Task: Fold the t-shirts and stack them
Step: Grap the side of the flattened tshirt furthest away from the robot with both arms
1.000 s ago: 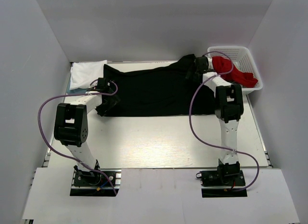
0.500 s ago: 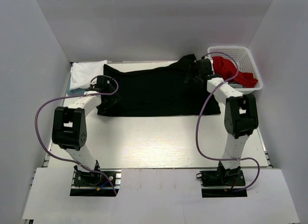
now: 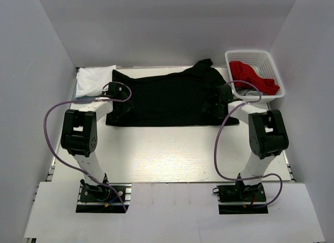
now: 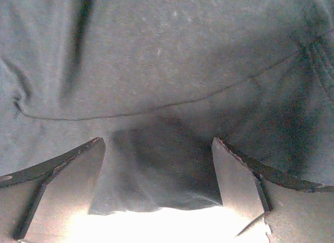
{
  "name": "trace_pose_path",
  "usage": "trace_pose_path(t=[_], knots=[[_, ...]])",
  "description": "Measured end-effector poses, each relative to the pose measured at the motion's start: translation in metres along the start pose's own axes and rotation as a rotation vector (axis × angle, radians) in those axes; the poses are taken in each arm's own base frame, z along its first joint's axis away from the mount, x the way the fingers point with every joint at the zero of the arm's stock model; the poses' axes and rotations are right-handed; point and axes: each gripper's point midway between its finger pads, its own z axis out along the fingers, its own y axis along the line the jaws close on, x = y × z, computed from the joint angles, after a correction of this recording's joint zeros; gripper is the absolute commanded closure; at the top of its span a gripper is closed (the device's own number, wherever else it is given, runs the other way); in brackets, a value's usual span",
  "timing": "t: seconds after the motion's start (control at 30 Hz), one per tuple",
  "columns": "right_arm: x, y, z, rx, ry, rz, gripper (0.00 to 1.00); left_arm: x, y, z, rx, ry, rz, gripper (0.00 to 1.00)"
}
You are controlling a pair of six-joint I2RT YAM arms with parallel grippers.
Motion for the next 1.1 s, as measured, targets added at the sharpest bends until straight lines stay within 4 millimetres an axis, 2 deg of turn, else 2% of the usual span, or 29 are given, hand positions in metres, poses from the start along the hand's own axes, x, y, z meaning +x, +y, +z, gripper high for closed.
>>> trace_pose_path(t=[0.1, 0.2, 0.33, 0.5, 0.57, 0.63, 0.73, 0.87, 0.97, 1.1], knots=[[0.011, -0.003, -0.008, -0.024, 0.002, 0.015, 0.10, 0.006, 0.005, -0.005, 0.005, -0.003, -0.005, 0.00], [0.028, -0.011, -0.020, -0.040, 0.008, 0.030, 0.10, 0.024, 0.020, -0.016, -0.007, 0.016, -0.005, 0.00], [0.065, -0.032, -0.049, -0.037, 0.032, 0.064, 0.10, 0.062, 0.048, -0.040, -0.033, 0.062, -0.007, 0.00], [0.111, -0.057, -0.083, -0.022, 0.084, 0.071, 0.10, 0.122, 0.092, -0.080, -0.087, 0.162, -0.051, 0.00], [0.126, -0.066, -0.095, -0.004, 0.114, 0.067, 0.10, 0.138, 0.108, -0.096, -0.118, 0.187, -0.078, 0.00], [0.138, -0.072, -0.106, 0.008, 0.148, 0.055, 0.10, 0.145, 0.118, -0.114, -0.120, 0.178, -0.108, 0.00], [0.146, -0.071, -0.122, -0.020, 0.163, 0.031, 0.10, 0.135, 0.115, -0.134, -0.071, 0.106, -0.146, 0.00], [0.132, -0.060, -0.137, -0.090, 0.094, -0.003, 0.10, 0.108, 0.102, -0.147, -0.023, 0.004, -0.173, 0.00], [0.105, -0.043, -0.145, -0.139, 0.020, -0.013, 0.10, 0.077, 0.084, -0.145, -0.008, -0.061, -0.188, 0.00], [0.053, -0.012, -0.153, -0.215, -0.113, -0.022, 0.10, 0.030, 0.057, -0.132, -0.042, -0.125, -0.192, 0.00]])
